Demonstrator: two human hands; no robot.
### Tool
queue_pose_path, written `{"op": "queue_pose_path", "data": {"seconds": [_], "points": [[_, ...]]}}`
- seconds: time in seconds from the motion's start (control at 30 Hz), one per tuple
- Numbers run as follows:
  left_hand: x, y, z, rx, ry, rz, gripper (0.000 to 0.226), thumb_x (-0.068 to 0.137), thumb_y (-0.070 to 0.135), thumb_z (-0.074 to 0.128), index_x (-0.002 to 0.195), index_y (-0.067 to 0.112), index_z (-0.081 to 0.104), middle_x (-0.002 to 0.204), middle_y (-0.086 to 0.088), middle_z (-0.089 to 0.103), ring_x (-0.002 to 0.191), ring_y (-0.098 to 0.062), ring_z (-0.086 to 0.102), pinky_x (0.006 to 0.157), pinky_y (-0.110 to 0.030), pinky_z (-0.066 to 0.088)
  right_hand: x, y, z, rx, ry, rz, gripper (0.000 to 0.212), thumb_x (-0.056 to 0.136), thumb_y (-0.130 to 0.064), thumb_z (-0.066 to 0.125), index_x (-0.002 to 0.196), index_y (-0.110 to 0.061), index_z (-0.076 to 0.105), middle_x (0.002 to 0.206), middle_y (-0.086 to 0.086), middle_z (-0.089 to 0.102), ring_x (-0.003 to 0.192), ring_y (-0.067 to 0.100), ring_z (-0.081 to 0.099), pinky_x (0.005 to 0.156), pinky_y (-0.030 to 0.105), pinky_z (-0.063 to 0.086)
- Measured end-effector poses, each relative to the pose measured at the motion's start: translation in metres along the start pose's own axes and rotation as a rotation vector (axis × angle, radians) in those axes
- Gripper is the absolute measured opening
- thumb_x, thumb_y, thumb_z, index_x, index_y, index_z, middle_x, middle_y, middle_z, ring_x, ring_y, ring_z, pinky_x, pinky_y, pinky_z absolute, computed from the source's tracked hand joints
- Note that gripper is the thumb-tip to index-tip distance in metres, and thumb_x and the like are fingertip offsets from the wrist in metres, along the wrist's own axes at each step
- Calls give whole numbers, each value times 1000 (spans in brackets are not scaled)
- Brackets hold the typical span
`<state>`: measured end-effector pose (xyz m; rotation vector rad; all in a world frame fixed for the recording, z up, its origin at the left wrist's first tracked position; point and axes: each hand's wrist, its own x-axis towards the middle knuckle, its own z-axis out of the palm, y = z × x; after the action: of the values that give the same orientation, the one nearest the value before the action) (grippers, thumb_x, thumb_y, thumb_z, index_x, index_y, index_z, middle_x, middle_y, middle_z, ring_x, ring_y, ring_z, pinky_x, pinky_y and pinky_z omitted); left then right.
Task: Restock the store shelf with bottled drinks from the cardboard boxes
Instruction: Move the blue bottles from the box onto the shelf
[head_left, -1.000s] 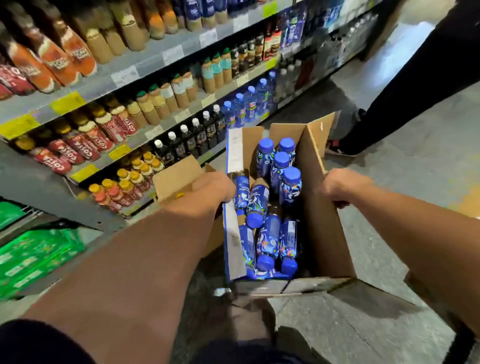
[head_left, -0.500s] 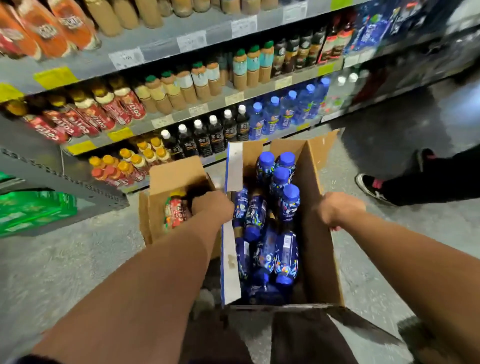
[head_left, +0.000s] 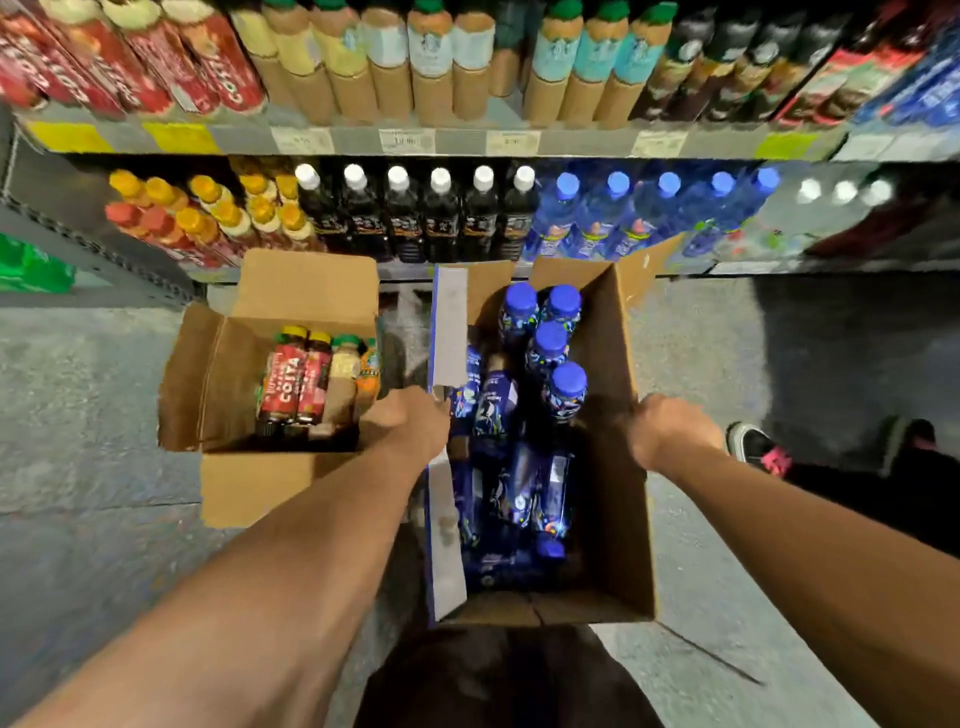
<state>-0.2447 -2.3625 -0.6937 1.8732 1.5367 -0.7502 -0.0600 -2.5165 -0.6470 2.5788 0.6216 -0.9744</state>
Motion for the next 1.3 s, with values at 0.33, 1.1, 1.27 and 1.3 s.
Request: {"op": "queue_pose_path", "data": {"seconds": [0.33,1.1,1.27,1.3], "points": [[158,5,104,30,53,-70,44,97,42,40,104,7,66,113,-16,64,102,-35,61,71,-34,38,180,-35,113,56,-81,-30,39,90,-44,52,105,-11,68,112,15,66,107,32,62,86,35,48],[306,-6,202,-54,205,-137,45,99,41,37,108,8,68,109,-17,66,99,-35,60,71,-33,38,323,-96,230,85,61,-144,43,93,-39,50,101,0,67,103,26,64,99,42,62,83,41,48],[287,1,177,-96,292,-63,28,94,37,48,100,12,59,106,-12,64,93,-35,59,65,-34,36,316,-99,202,115,77,-156,49,89,-48,47,102,-5,65,108,22,63,101,40,60,82,38,45],[282,2,171,-113,338,-32,20,92,33,53,98,14,55,104,-10,62,90,-35,59,63,-34,35,315,-102,195,154,126,-170,44,87,-46,49,99,-6,64,107,21,63,100,40,59,79,38,44]]}}
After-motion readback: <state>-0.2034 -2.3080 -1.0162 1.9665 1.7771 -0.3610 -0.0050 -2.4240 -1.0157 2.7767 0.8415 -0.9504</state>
